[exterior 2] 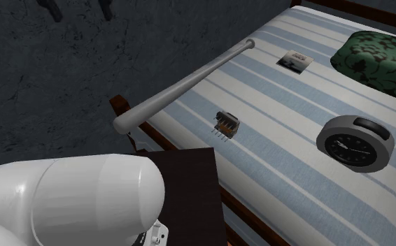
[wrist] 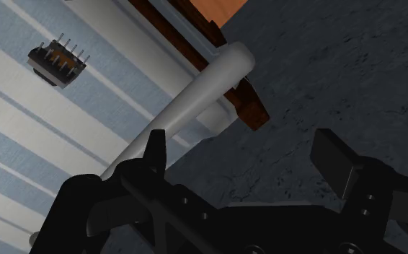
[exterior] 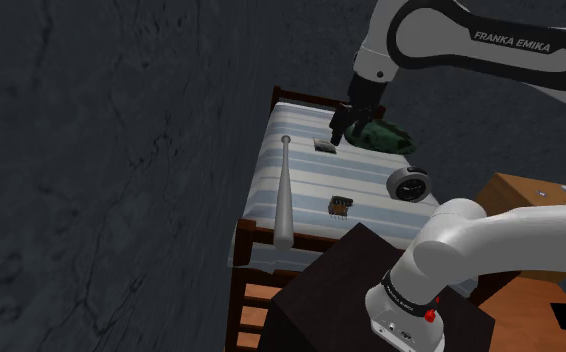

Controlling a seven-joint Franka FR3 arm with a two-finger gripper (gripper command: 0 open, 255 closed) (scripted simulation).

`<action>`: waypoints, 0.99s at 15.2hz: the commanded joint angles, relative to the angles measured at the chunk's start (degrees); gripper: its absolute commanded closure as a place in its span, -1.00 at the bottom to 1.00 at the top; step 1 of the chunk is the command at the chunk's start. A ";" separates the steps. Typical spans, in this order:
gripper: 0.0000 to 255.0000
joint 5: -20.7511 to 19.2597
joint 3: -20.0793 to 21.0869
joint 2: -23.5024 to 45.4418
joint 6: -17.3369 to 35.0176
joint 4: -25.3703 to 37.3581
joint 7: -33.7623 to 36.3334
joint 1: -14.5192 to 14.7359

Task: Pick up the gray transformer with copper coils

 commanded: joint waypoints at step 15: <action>-1.00 -6.48 -11.94 10.74 21.43 -12.82 -8.37 -6.87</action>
